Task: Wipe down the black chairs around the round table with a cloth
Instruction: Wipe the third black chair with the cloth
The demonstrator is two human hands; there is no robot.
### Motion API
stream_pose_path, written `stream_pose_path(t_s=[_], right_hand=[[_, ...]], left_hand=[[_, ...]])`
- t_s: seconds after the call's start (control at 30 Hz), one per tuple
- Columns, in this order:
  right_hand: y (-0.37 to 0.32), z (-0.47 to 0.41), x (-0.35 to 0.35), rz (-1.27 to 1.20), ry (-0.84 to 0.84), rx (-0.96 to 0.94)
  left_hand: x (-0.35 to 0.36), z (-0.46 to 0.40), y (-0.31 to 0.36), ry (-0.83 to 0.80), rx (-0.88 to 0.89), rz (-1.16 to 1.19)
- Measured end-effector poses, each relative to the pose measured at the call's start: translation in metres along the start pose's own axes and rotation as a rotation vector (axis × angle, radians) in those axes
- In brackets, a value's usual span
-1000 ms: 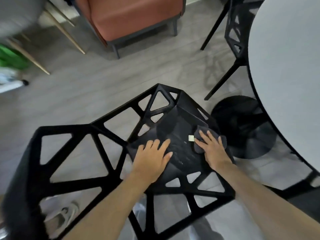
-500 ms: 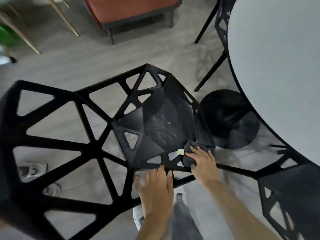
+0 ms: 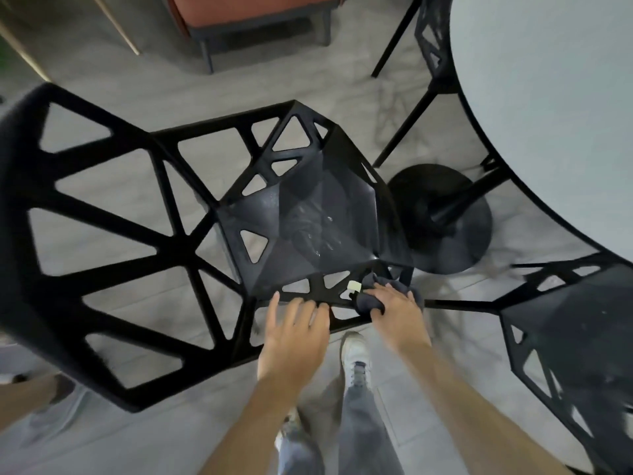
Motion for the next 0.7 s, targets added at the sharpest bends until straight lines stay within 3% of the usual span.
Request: stream_pose_path(t_s=[0.13,0.23,0.4,0.53,0.7], right_hand=[[-0.034,0.029,0.028,-0.063,0.000,0.002],[-0.063,0.047,0.052,-0.128,-0.026,-0.027],[-0.098,0.059,0.089,-0.240,-0.010,-0.155],[-0.099,0.055,0.096,-0.248,0.006,-0.242],[-0.075,0.039,0.089,-0.081,0.044,-0.378]], left_hand=[[-0.007,0.009,-0.051,0.048,-0.086,-0.086],[-0.016,0.007,-0.095,-0.026,-0.188,-0.095],[-0.019,0.002,-0.152,-0.087,-0.171,-0.131],[-0.014,-0.004,-0.152,-0.092,-0.209,-0.164],[-0.001,-0.016,-0.114,-0.108,-0.318,-0.047]])
Point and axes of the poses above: each hand's wrist, its own z-axis away from the middle knuckle, its own x-axis out of the palm, y = z × x, the point moved 6 cm from there along -z, towards the middle knuckle, and after that the axes turned 3 degrees about -z, right-handed, at the moved point
